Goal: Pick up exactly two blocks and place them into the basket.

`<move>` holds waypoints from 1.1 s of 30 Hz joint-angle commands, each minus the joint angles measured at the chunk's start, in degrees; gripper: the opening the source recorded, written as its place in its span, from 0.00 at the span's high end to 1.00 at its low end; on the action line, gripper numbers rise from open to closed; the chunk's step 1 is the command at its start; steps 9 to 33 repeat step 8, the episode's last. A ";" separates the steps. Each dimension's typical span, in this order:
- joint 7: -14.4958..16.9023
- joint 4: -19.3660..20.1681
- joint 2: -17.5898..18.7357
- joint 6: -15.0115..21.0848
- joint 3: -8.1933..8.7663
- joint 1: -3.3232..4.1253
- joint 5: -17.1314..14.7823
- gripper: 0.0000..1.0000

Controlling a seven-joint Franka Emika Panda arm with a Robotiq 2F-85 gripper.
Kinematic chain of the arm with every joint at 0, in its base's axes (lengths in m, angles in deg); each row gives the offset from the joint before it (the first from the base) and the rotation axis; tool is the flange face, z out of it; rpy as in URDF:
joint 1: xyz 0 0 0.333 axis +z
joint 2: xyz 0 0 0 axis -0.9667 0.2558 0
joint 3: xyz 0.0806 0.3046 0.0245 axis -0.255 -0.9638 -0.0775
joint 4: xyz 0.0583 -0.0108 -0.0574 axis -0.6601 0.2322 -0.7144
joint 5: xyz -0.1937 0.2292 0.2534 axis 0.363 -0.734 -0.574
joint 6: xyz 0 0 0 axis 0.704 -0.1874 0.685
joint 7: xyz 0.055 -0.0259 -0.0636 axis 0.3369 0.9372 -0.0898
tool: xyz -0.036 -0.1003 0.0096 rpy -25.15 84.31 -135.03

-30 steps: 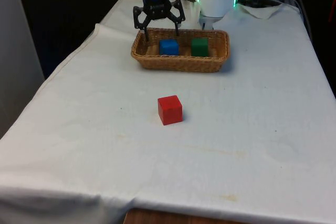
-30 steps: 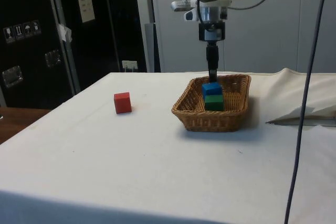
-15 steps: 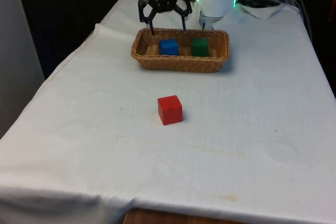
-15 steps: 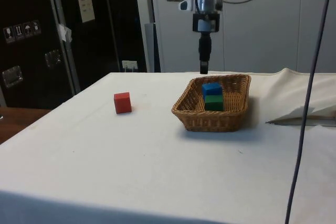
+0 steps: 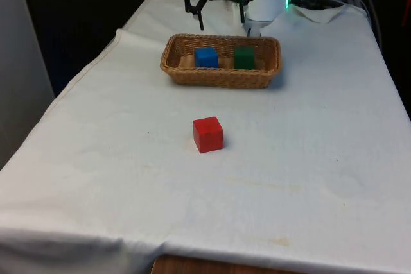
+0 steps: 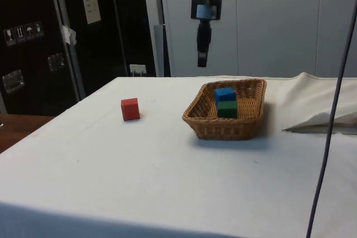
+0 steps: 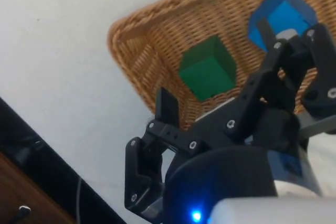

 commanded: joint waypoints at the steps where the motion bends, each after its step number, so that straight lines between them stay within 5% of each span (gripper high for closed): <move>1: -0.52 -0.23 -0.17 -0.29 -0.40 0.00 0.23 0.00; 7: -3.90 -2.01 0.52 -1.60 -2.58 -0.11 1.83 0.00; 33: -2.98 -1.66 -0.06 -1.49 -2.46 0.00 0.86 0.00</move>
